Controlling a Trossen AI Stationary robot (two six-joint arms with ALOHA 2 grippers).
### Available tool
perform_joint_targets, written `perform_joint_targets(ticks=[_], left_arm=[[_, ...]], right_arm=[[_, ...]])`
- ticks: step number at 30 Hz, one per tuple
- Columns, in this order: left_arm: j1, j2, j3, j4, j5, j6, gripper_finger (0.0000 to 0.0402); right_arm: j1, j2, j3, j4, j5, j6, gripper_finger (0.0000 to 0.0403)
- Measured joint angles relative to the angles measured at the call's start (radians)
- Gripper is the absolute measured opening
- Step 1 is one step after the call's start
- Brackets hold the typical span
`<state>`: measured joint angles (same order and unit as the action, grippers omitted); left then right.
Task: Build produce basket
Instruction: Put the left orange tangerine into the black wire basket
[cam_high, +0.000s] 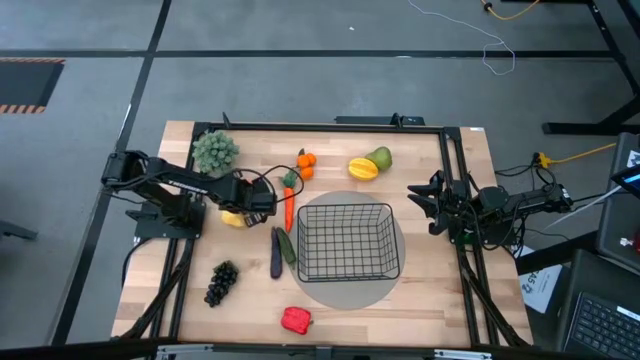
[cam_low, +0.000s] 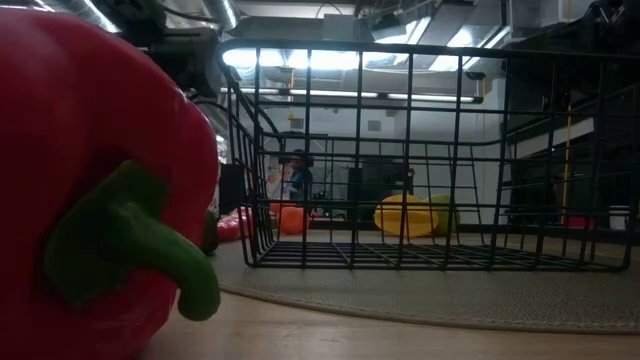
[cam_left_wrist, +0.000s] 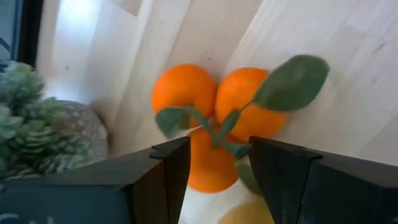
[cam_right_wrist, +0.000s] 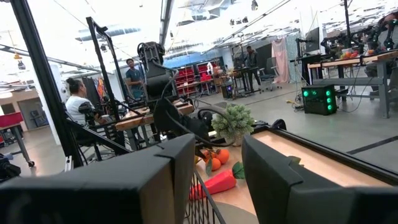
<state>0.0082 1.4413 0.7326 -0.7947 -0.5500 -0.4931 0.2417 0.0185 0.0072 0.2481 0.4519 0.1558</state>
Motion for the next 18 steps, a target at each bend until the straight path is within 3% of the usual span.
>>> perform_joint_targets(ticks=[18], left_arm=[[0.000,0.025,0.000,0.080,-0.017,-0.003,0.0149]], right_arm=[[0.000,0.000,0.000,0.000,0.000,-0.003,0.0131]])
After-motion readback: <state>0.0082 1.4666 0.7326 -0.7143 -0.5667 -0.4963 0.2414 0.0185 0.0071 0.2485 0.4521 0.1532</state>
